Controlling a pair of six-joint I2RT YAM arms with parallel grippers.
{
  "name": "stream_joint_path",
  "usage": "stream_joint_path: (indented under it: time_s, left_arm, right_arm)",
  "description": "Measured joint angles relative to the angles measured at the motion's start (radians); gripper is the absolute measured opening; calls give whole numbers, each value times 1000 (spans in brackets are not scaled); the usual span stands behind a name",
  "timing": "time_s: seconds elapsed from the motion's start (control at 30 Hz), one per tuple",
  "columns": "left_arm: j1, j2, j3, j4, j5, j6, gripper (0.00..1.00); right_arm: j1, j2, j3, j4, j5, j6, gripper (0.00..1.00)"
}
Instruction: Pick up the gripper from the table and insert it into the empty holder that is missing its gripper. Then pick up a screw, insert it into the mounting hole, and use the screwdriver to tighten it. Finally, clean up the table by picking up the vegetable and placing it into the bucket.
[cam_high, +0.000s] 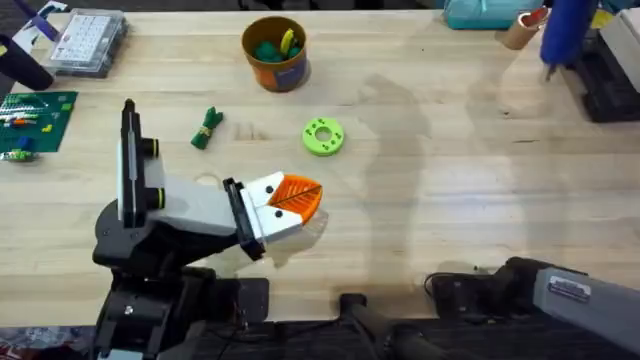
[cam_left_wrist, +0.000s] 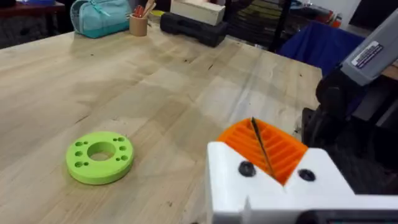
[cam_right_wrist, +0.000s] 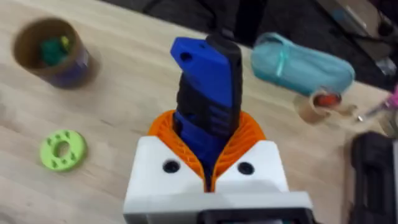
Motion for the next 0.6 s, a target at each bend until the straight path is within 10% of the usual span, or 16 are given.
stream_joint_path:
  time_s: [0.3,0.6]
  left_arm:
    - [0,0,0,0,0,0,9]
    - [0,0,0,0,0,0,9]
  right_arm:
    - [41,-8,2,194,-196,216,26]
    - [283,-8,3,376,-239,371,26]
